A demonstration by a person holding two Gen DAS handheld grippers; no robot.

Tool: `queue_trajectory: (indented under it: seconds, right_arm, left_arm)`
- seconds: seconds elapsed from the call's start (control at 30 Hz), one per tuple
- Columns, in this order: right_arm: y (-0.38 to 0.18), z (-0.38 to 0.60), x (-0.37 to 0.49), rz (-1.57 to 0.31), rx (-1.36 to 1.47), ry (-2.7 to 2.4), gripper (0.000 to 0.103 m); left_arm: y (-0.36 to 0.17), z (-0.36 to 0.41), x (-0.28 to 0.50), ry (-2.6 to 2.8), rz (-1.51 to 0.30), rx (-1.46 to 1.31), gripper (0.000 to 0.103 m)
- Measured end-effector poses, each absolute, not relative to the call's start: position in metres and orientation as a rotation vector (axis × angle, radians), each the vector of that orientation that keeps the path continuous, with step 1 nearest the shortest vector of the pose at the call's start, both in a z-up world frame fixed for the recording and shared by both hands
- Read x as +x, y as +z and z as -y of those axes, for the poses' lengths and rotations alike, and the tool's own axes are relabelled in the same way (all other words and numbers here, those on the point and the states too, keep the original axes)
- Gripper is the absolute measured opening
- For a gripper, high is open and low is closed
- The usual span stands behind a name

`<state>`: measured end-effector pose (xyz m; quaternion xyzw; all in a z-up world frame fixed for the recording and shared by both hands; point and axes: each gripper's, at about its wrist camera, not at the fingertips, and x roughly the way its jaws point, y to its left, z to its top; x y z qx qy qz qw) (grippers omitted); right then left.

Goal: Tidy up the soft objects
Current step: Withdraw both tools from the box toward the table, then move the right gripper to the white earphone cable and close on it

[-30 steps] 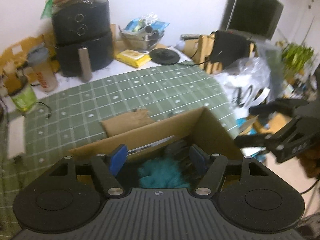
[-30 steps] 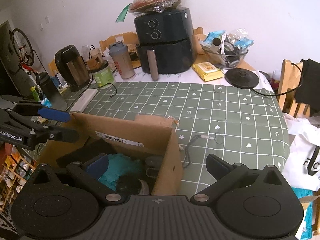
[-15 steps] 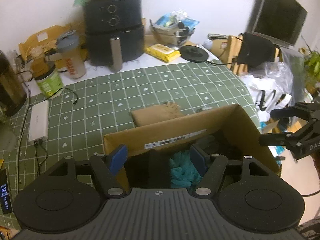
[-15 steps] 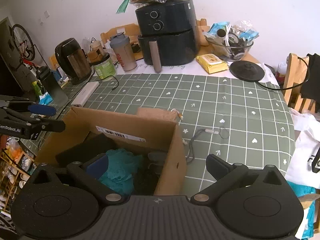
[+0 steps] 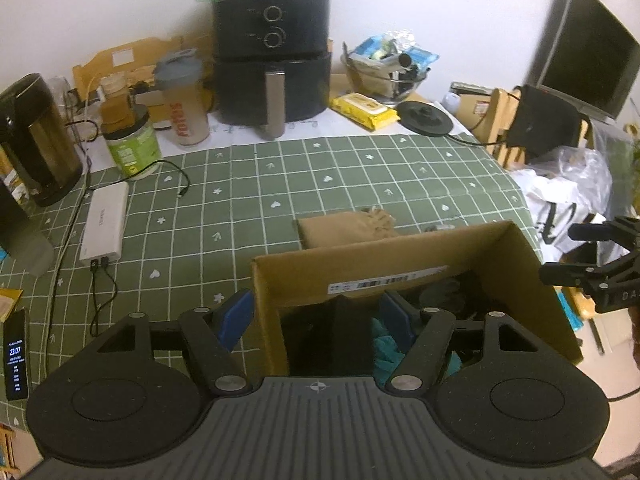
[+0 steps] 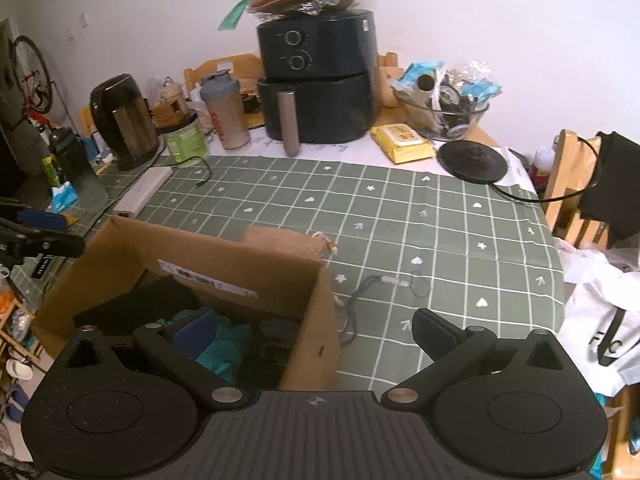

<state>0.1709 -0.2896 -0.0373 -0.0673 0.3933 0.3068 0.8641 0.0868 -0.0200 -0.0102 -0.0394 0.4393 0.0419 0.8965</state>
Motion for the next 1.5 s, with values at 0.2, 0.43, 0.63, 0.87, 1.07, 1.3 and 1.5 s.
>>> queue_trajectory:
  seconds: [0.2, 0.43, 0.63, 0.87, 1.07, 1.3, 1.5]
  right_arm:
    - [-0.038, 0.293, 0.179, -0.829, -0.116, 0.611, 0.103]
    - [-0.032, 0.291, 0.193, -0.819, -0.094, 0.598, 0.103]
    - [-0.029, 0.29, 0.21, -0.83, -0.072, 0.564, 0.103]
    - [-0.033, 0.293, 0.231, -0.848, -0.062, 0.517, 0.103]
    - [-0.041, 0.292, 0.251, -0.869, -0.081, 0.497, 0.103]
    - [-0.056, 0.287, 0.277, -0.901, -0.088, 0.514, 0.103]
    - [-0.071, 0.278, 0.298, -0.916, -0.121, 0.561, 0.103]
  left_arm:
    - [-0.009, 0.007, 0.092, 0.119, -0.896, -0.125, 0.075]
    - [-0.009, -0.003, 0.107, 0.105, -0.887, -0.122, 0.076]
    - [-0.011, -0.009, 0.121, 0.08, -0.878, -0.116, 0.076]
    - [-0.012, -0.015, 0.136, 0.057, -0.864, -0.102, 0.076]
    - [-0.013, -0.025, 0.147, 0.037, -0.884, -0.107, 0.076]
    - [-0.016, -0.038, 0.153, 0.039, -0.9, -0.141, 0.076]
    - [-0.019, -0.048, 0.154, 0.052, -0.908, -0.168, 0.076]
